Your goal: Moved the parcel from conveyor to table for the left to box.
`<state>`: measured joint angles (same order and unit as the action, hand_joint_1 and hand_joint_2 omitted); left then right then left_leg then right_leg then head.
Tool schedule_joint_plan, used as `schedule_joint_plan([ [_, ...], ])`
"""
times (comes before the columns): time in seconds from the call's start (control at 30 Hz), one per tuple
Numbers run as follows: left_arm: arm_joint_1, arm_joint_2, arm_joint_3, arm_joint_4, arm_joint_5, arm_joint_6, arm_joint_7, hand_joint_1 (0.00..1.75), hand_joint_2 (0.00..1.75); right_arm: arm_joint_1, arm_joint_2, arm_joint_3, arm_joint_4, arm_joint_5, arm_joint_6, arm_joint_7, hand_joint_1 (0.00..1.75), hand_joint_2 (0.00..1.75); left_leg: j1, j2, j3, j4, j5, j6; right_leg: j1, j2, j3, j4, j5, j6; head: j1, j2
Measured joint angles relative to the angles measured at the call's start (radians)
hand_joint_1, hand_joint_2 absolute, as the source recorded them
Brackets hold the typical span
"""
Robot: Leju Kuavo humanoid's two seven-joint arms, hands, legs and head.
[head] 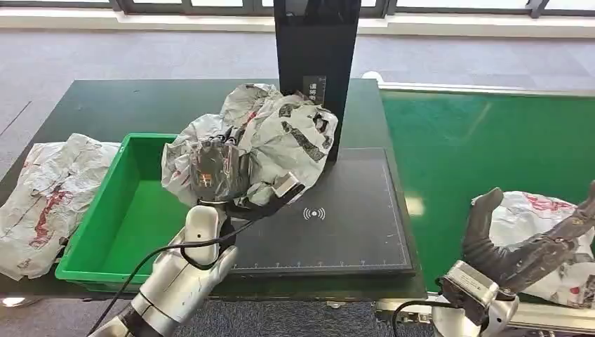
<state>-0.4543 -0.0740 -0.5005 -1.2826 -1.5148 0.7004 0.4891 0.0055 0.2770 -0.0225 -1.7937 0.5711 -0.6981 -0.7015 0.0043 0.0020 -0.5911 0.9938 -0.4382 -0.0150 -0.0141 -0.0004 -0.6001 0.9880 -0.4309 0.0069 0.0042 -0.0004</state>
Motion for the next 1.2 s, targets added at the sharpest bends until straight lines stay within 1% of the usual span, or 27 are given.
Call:
schedule_joint_plan([
  [0.03,0.005,0.004,0.007,-0.013,0.000,0.000,-0.002,1.75,1.75,0.000,0.000,0.000,0.000,0.001,0.000,0.000,0.00,1.75,0.000,0.000,0.000,0.000,0.000,0.000,0.000,0.000,0.000,0.000,0.000,0.000,0.000,0.000],
  [0.1,0.026,0.006,0.043,-0.040,0.000,0.000,-0.049,1.75,1.75,0.001,0.000,0.000,0.000,0.007,0.000,0.000,0.00,1.75,0.000,0.000,0.000,0.000,0.000,0.000,0.000,0.000,0.000,0.000,0.000,0.000,0.000,0.000],
  [0.17,0.056,-0.011,0.129,-0.054,0.000,0.000,-0.145,1.75,1.75,0.007,0.001,0.000,-0.002,0.016,0.000,0.000,0.00,1.75,0.000,0.001,0.001,0.000,0.000,0.000,0.000,0.000,0.000,0.000,0.000,0.000,0.000,0.000],
  [0.23,0.080,-0.048,0.241,-0.052,0.000,0.000,-0.254,1.75,1.75,0.016,0.003,0.000,-0.011,0.019,0.000,0.000,0.00,1.75,0.000,0.001,0.000,0.000,0.000,0.000,0.000,0.000,-0.001,0.000,0.000,-0.001,0.000,0.000],
  [0.27,0.088,-0.063,0.298,-0.050,0.000,0.000,-0.296,1.54,1.75,0.018,0.003,0.000,-0.015,0.020,0.000,0.000,0.00,1.75,0.000,0.001,0.000,0.000,0.000,0.000,0.000,0.001,-0.001,0.000,-0.001,-0.001,0.000,0.000],
  [0.3,0.094,-0.081,0.362,-0.044,0.000,0.000,-0.328,0.89,1.75,0.021,0.003,0.000,-0.019,0.022,0.000,0.000,0.00,1.75,0.000,0.001,0.001,0.000,0.000,0.000,0.000,0.002,-0.001,0.000,-0.001,-0.001,0.000,0.000],
  [0.33,0.099,-0.095,0.411,-0.039,0.000,0.000,-0.342,0.56,1.75,0.027,0.003,0.000,-0.024,0.025,0.000,0.000,0.00,1.75,0.000,0.002,0.001,0.000,0.000,0.000,0.000,0.002,-0.001,0.000,-0.001,-0.001,0.000,0.000],
  [0.37,0.104,-0.110,0.464,-0.030,0.000,0.000,-0.361,0.33,1.75,0.034,0.003,0.000,-0.030,0.027,0.000,0.000,0.00,1.75,0.000,0.002,0.001,0.000,0.000,0.000,0.000,0.002,-0.001,0.000,-0.001,-0.001,0.000,0.000],
  [0.4,0.107,-0.123,0.513,-0.019,0.000,0.000,-0.377,0.26,1.75,0.037,0.004,0.000,-0.034,0.029,0.000,0.000,0.00,1.75,0.000,0.002,0.001,0.000,0.000,0.000,0.000,0.002,-0.001,0.000,-0.001,-0.001,0.000,0.000],
  [0.47,0.113,-0.144,0.598,-0.005,0.000,0.000,-0.411,0.00,1.75,0.040,0.005,0.000,-0.038,0.030,0.000,0.000,0.00,1.75,0.000,0.002,0.001,0.000,0.000,0.000,0.000,0.002,-0.001,0.000,-0.001,-0.001,0.000,0.000],
  [0.63,0.127,-0.193,0.736,0.005,0.000,0.000,-0.465,0.00,1.75,0.048,0.005,0.000,-0.043,0.030,0.000,0.000,0.00,1.75,0.000,0.002,0.000,0.000,0.000,0.000,0.000,0.002,-0.001,0.000,0.000,-0.001,0.000,0.000],
  [0.8,0.134,-0.229,0.842,-0.007,0.004,0.000,-0.515,0.00,1.75,0.052,0.005,0.000,-0.044,0.035,0.000,0.000,0.00,1.75,0.000,0.002,0.000,0.000,0.000,0.000,0.000,0.002,-0.001,0.000,-0.001,-0.001,0.000,0.000],
  [0.97,0.136,-0.251,0.919,-0.038,0.033,0.000,-0.558,0.00,1.75,0.054,0.006,0.000,-0.044,0.041,0.000,0.000,0.00,1.75,0.000,0.001,0.000,0.000,0.000,0.000,0.000,0.002,-0.001,0.000,-0.001,-0.001,0.000,0.000],
  [1.1,0.142,-0.258,0.952,-0.077,0.093,0.000,-0.593,0.00,1.75,0.055,0.008,0.000,-0.045,0.048,0.000,0.000,0.00,1.75,0.000,0.001,0.000,0.000,0.000,0.000,0.000,0.001,-0.001,0.000,-0.001,-0.001,0.000,0.000],
  [1.17,0.149,-0.259,0.964,-0.110,0.163,0.000,-0.640,0.00,1.75,0.055,0.008,-0.001,-0.045,0.049,0.000,0.000,0.00,1.75,0.000,0.001,0.000,0.000,0.000,0.000,0.000,0.001,-0.001,0.000,-0.001,-0.001,0.000,0.000],
  [1.2,0.152,-0.259,0.974,-0.134,0.237,0.000,-0.697,0.00,1.75,0.055,0.008,-0.002,-0.045,0.048,0.000,0.000,0.00,1.75,0.000,0.002,0.000,0.000,0.000,-0.001,0.000,0.002,-0.001,0.000,-0.001,-0.001,0.000,0.000],
])
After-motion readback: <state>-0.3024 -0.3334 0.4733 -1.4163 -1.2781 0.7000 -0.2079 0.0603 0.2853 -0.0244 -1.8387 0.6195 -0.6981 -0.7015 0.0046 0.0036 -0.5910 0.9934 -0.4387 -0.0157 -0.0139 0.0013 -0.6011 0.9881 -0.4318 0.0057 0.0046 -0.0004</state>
